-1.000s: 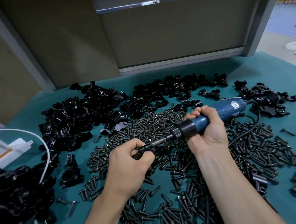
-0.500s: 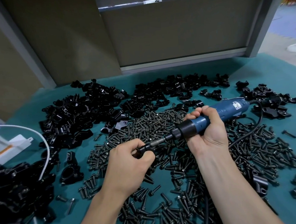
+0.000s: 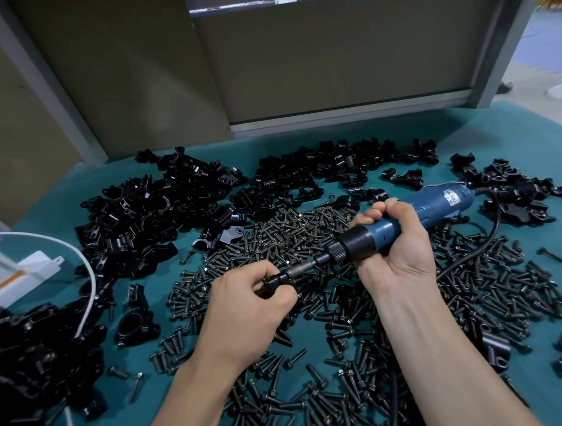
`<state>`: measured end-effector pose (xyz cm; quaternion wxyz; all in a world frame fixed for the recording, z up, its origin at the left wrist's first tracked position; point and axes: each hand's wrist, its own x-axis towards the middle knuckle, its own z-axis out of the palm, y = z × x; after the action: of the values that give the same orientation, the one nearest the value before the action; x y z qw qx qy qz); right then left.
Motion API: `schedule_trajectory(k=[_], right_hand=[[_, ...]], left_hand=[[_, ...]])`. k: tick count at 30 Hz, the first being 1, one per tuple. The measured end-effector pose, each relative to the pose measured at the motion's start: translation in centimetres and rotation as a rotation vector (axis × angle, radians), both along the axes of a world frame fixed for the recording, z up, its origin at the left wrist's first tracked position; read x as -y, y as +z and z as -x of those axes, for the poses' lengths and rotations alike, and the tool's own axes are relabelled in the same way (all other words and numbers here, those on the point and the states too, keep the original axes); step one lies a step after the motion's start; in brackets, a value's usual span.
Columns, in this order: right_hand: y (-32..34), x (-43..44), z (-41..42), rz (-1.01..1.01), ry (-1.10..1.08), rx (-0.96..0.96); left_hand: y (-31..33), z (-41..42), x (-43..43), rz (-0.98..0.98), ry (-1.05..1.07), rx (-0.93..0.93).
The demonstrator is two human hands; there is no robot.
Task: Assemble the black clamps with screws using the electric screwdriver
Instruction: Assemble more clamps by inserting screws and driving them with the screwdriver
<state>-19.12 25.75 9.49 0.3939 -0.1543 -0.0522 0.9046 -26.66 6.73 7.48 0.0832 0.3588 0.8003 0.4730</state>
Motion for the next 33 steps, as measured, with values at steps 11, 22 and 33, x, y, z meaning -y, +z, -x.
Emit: schedule_trajectory(k=[11,22,33], right_hand=[[-0.16,0.20,-0.07,0.003,0.005,-0.003],[0.16,0.06,-0.12,0.020,-0.004,-0.039],[0.08,0.37,0.12,-0.017,0.024,-0.078]], left_hand=[[-0.12,-0.06,-0.04,-0.005,0.000,-0.007],[0.33,-0.51,-0.52,-0.048,-0.001,0.115],[0.61,-0.56,-0.38,-0.094,0.037,0.131]])
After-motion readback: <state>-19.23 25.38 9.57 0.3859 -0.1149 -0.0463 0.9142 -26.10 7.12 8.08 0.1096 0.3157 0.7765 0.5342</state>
